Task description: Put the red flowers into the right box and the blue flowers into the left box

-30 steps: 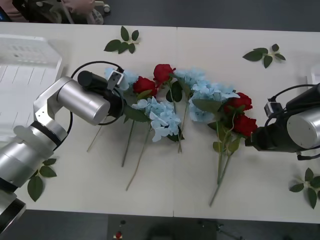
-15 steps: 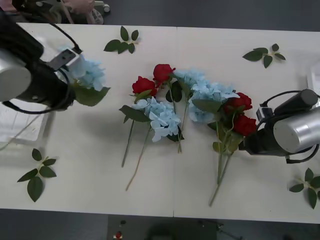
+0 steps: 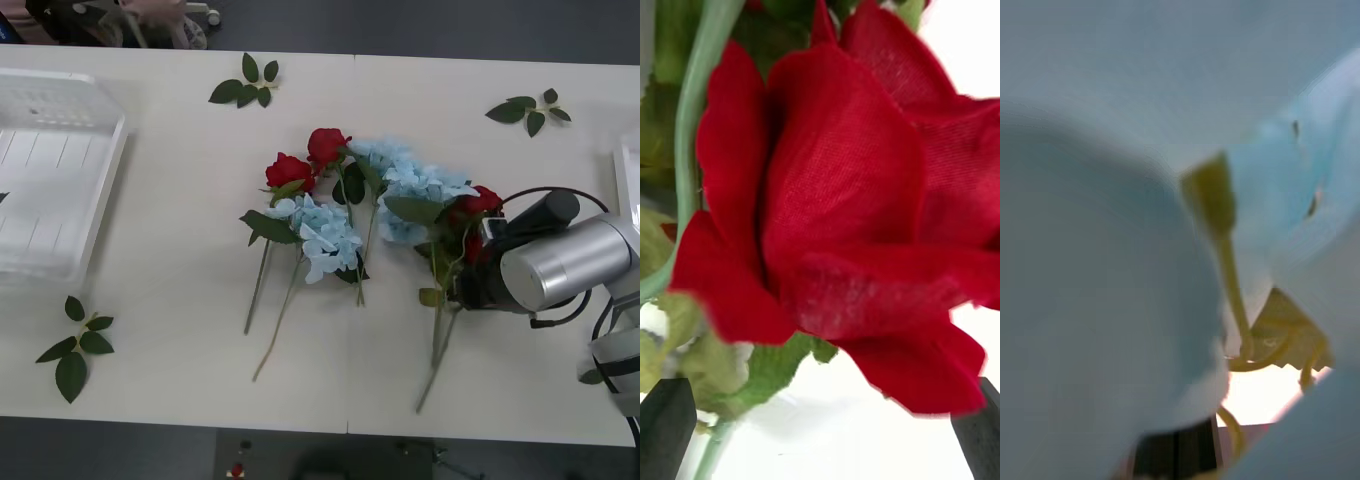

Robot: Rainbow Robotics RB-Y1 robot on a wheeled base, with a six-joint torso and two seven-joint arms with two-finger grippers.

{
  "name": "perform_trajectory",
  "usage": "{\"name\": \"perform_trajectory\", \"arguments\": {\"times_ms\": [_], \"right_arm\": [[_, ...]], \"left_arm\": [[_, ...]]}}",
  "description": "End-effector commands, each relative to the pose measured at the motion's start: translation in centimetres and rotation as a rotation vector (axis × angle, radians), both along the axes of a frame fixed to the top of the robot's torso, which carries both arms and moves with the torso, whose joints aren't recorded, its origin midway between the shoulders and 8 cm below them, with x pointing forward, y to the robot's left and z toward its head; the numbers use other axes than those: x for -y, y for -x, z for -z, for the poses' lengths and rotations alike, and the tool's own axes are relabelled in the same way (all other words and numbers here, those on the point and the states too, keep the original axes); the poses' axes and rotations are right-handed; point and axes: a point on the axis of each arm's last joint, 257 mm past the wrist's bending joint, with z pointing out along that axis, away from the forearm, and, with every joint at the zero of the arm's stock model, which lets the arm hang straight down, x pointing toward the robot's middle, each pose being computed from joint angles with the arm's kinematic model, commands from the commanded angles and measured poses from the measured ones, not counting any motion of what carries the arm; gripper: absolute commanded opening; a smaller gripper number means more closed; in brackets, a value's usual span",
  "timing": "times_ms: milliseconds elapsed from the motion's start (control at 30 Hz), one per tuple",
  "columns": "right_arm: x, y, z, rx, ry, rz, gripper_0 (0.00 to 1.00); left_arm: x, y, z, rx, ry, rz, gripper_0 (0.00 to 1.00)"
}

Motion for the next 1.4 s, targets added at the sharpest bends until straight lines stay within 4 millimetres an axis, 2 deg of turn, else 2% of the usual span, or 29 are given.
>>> {"name": "perform_trajectory", "arguments": {"times_ms": [33, 133, 233, 300, 333, 367, 400, 467, 567, 700, 733, 833, 900, 933, 1000, 1033, 1067, 1100, 1133, 1200, 1267, 1400], "right_arm": [[-1.0, -1.4, -0.6, 0.026, -0.006, 0.01, 1.0], [-1.3, -2.0, -0.2, 0.036, 0.013, 0.004, 1.0], [-1.3, -2.2, 0.1, 0.042, 0.026, -0.002, 1.0], [-1.2, -2.3, 0.4, 0.04, 0.022, 0.003, 0.98], [-1.1, -2.3, 0.5, 0.04, 0.023, 0.006, 0.8], [-1.2, -2.3, 0.5, 0.04, 0.022, 0.008, 0.72], [-1.1, -2.3, 0.6, 0.037, 0.022, 0.011, 0.54], [-0.9, -2.3, 0.6, 0.036, 0.025, 0.018, 0.36], [-0.7, -2.5, 0.8, 0.035, 0.023, 0.025, 0.29], [-0.5, -2.5, 1.1, 0.028, 0.024, 0.034, 0.0], [-0.4, -2.5, 1.2, 0.028, 0.027, 0.036, 0.0], [0.0, -2.8, 0.7, 0.036, 0.029, 0.038, 0.0], [0.4, -3.3, -0.5, 0.052, 0.029, 0.035, 0.0], [0.6, -3.5, -0.9, 0.056, 0.031, 0.034, 0.0], [1.5, -4.2, -3.3, 0.075, 0.034, 0.035, 0.0], [2.0, -4.3, -4.4, 0.08, 0.037, 0.037, 0.0], [2.0, -4.3, -4.4, 0.08, 0.037, 0.037, 0.0], [3.5, -4.4, -7.3, 0.092, 0.042, 0.043, 0.0], [4.1, -4.3, -8.2, 0.095, 0.045, 0.047, 0.0], [6.4, -3.9, -11.5, 0.097, 0.044, 0.066, 0.0], [8.9, -3.4, -14.4, 0.112, 0.058, 0.094, 0.0], [14.3, -2.8, -19.1, 0.145, 0.133, 0.148, 0.0]], "left_arm": [[-2.5, -1.8, 2.2, 0.005, -0.056, 0.049, 0.0], [-4.3, -2.3, 3.6, 0.032, -0.059, 0.038, 0.0], [-4.9, -2.5, 3.8, 0.046, -0.056, 0.036, 0.02], [-4.8, -2.7, 3.5, 0.049, -0.059, 0.042, 0.43], [-4.7, -2.8, 3.4, 0.051, -0.062, 0.045, 0.62], [-4.7, -2.8, 3.4, 0.05, -0.063, 0.047, 0.68], [-4.4, -2.9, 3.3, 0.052, -0.061, 0.053, 0.74], [-4.2, -3.0, 3.2, 0.054, -0.06, 0.06, 0.79], [-3.3, -3.3, 2.6, 0.058, -0.043, 0.081, 0.83], [-1.7, -3.1, 2.0, 0.038, 0.011, 0.106, 0.84], [-0.9, -3.0, 2.0, 0.031, 0.036, 0.118, 0.83], [4.1, -2.6, 1.5, 0.005, 0.184, 0.185, 0.83], [8.4, -2.5, 0.9, -0.002, 0.279, 0.232, 0.83], [9.5, -2.5, 0.6, -0.002, 0.3, 0.241, 0.83], [12.8, -2.5, -0.4, -0.008, 0.358, 0.238, 0.84], [13.7, -2.5, -0.9, -0.012, 0.368, 0.236, 0.83], [13.7, -2.5, -0.9, -0.012, 0.368, 0.236, 0.83], [15.7, -2.6, -2.0, -0.013, 0.402, 0.235, 0.83], [16.2, -2.7, -2.3, -0.011, 0.41, 0.239, 0.83], [19.0, -3.2, -2.7, -0.011, 0.477, 0.244, 0.83], [21.3, -3.6, -2.5, -0.023, 0.541, 0.231, 0.83], [26.0, -5.4, -1.5, -0.025, 0.669, 0.205, 0.83]]}}
